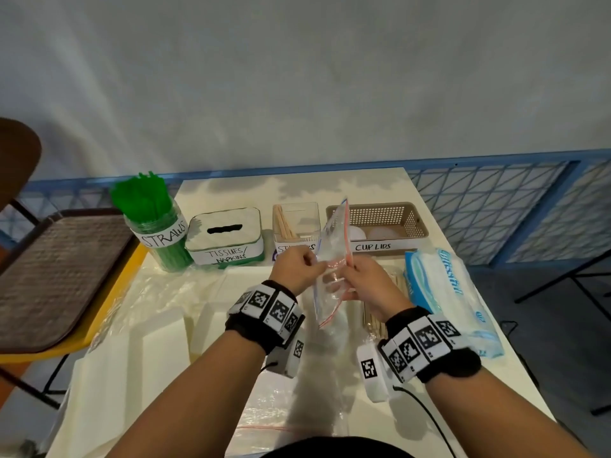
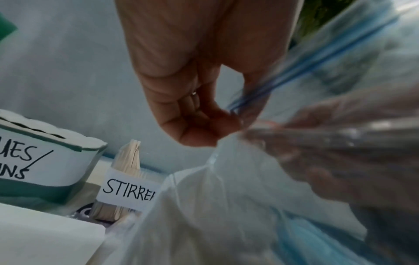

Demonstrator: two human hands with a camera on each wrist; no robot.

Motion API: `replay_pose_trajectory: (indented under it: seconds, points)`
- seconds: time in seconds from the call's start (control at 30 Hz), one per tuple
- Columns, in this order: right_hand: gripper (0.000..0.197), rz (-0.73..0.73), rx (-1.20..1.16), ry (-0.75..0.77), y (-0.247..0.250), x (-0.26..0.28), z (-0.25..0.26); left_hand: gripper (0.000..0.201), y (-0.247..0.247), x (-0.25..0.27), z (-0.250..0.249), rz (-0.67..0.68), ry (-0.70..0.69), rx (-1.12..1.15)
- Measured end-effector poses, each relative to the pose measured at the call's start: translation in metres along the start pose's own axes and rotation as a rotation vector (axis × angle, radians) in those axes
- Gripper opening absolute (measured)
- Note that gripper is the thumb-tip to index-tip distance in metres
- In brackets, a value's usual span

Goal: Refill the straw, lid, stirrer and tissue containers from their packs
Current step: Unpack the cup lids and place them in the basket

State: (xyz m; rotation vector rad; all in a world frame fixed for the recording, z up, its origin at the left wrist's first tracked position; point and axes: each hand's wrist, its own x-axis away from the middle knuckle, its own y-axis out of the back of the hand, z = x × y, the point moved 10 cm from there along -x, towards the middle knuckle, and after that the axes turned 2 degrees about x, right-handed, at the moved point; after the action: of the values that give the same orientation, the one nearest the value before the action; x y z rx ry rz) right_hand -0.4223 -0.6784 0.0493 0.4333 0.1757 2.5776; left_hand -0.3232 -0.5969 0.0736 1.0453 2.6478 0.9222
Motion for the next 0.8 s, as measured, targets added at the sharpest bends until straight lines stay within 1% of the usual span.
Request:
replay_pose_trajectory:
  seconds: [0.1, 0.23, 0.27, 0.33, 0.37, 0.4, 0.43, 0.47, 0.5, 0.53, 0.57, 0.6, 0.63, 0.67, 0.7, 0.73, 0.8]
  points:
    - [0.02, -0.133, -0.025, -0.023, 0.028, 0.001, -0.006, 0.028, 0.017, -0.008, 0.007, -0.055, 0.044, 0.113]
    - [0.024, -0.278, -0.015, -0.097, 0.072, 0.007, -0.024, 0.026, 0.051, -0.01, 0.009, -0.216, 0.025, 0.317]
    - [0.023, -0.296, 0.011, -0.113, 0.08, 0.009, -0.029, 0.026, 0.057, -0.01, 0.007, -0.245, 0.013, 0.358]
    - [0.021, -0.353, 0.204, -0.088, 0.091, 0.012, -0.022, 0.026, 0.059, -0.009, 0.001, -0.24, -0.005, 0.409]
    - [0.028, -0.423, 0.313, -0.014, 0.097, 0.017, -0.007, 0.025, 0.055, -0.008, -0.004, -0.213, -0.013, 0.409]
    - [0.035, -0.51, 0.369, 0.125, 0.1, 0.024, 0.017, 0.022, 0.049, -0.007, -0.011, -0.177, -0.025, 0.398]
    - [0.035, -0.576, 0.378, 0.28, 0.097, 0.033, 0.046, 0.02, 0.042, -0.005, -0.017, -0.138, -0.042, 0.388]
    - [0.028, -0.576, 0.361, 0.397, 0.089, 0.039, 0.07, 0.02, 0.035, -0.004, -0.023, -0.106, -0.058, 0.383]
    - [0.018, -0.502, 0.368, 0.43, 0.075, 0.036, 0.085, 0.02, 0.028, -0.003, -0.027, -0.085, -0.07, 0.386]
    - [0.014, -0.382, 0.414, 0.381, 0.056, 0.027, 0.09, 0.019, 0.023, -0.003, -0.03, -0.073, -0.077, 0.391]
    - [0.017, -0.241, 0.503, 0.267, 0.035, 0.015, 0.084, 0.017, 0.018, -0.002, -0.031, -0.065, -0.087, 0.396]
    - [0.022, -0.108, 0.638, 0.138, 0.016, 0.004, 0.072, 0.015, 0.014, -0.002, -0.034, -0.054, -0.103, 0.394]
    - [0.027, 0.0, 0.789, 0.04, 0.002, -0.005, 0.058, 0.016, 0.011, 0.0, -0.036, -0.038, -0.119, 0.395]
    - [0.031, 0.075, 0.939, -0.019, -0.008, -0.011, 0.046, 0.019, 0.008, 0.0, -0.037, -0.03, -0.121, 0.409]
    - [0.033, 0.13, 1.058, -0.057, -0.014, -0.017, 0.033, 0.023, 0.006, 0.0, -0.033, -0.026, -0.094, 0.444]
    - [0.034, 0.163, 1.125, -0.084, -0.017, -0.023, 0.021, 0.026, 0.005, -0.001, -0.026, -0.028, -0.045, 0.477]
    - [0.036, 0.182, 1.136, -0.145, -0.015, -0.041, -0.009, 0.03, -0.002, -0.005, -0.001, -0.027, 0.092, 0.49]
